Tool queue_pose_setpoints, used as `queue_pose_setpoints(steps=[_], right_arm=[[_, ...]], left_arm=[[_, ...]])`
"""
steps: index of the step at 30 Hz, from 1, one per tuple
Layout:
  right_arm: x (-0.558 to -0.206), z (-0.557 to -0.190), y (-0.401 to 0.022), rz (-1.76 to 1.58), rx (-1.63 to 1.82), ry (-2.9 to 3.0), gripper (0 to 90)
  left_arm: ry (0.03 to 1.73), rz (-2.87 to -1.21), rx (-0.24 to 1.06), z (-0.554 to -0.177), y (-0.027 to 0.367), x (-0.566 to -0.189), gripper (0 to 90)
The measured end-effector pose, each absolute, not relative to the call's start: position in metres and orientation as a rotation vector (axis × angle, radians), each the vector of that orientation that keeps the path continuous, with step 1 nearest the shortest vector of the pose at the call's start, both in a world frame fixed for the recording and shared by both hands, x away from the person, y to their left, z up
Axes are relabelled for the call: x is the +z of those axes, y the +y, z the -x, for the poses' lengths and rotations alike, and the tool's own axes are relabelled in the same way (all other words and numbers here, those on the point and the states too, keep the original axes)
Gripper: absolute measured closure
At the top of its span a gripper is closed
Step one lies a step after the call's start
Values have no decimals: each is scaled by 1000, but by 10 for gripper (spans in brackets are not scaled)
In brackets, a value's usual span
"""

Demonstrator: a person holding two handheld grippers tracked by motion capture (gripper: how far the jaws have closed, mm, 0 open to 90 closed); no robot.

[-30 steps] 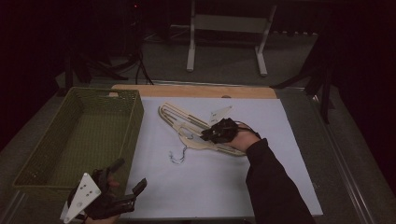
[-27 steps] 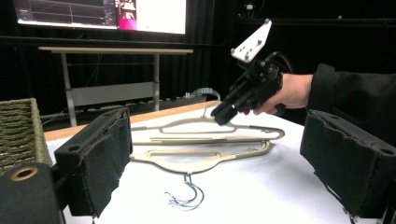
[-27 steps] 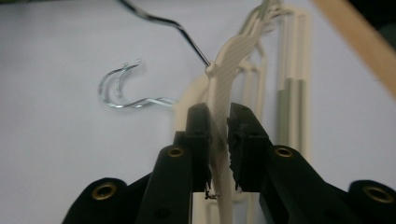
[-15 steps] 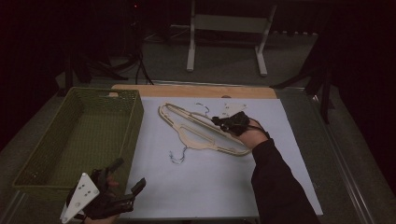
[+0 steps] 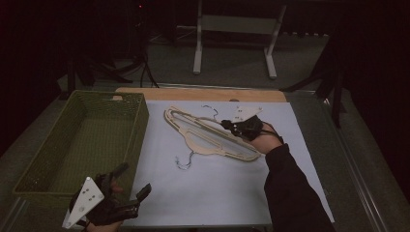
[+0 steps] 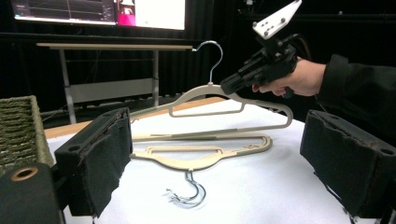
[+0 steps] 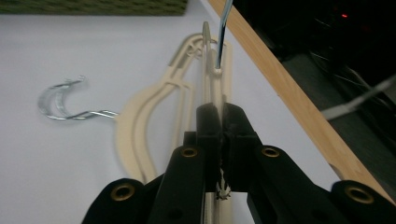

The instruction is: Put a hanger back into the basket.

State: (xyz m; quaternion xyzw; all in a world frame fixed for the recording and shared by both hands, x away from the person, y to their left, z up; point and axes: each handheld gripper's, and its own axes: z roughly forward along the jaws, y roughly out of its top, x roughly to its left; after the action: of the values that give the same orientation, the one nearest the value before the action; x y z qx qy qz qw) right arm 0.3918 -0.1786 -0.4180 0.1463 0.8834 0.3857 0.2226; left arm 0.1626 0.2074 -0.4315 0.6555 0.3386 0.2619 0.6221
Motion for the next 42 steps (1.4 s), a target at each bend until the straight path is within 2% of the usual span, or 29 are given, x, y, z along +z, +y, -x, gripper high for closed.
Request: queue_pose_setpoints(steps=[5, 9, 15, 24, 30, 36, 38, 42], right_arm=[[-409, -382, -188, -367, 1082, 2458, 869], [-399, -372, -194, -332, 1110, 2489, 869], [-387, -356, -195, -249, 1129, 2521, 869], [-378, -333, -194, -118, 1182, 2593, 869], [-379, -325, -195, -90, 1220, 2610, 869], [-379, -320, -198, -95, 1235, 2605, 868], [-377, -318, -197, -103, 1225, 2602, 868], [-373, -315, -197, -91, 1234, 2594, 868]], left_arm=[[764, -1549, 592, -167, 207, -423, 105], [740, -1627, 517, -178, 202, -414, 110], [639, -1774, 458, -193, 178, -401, 105], [571, -1863, 398, -223, 157, -402, 117], [588, -1837, 414, -235, 148, -403, 137], [601, -1813, 483, -239, 135, -404, 137], [605, -1822, 559, -243, 124, -410, 137], [594, -1828, 559, -251, 115, -420, 159]])
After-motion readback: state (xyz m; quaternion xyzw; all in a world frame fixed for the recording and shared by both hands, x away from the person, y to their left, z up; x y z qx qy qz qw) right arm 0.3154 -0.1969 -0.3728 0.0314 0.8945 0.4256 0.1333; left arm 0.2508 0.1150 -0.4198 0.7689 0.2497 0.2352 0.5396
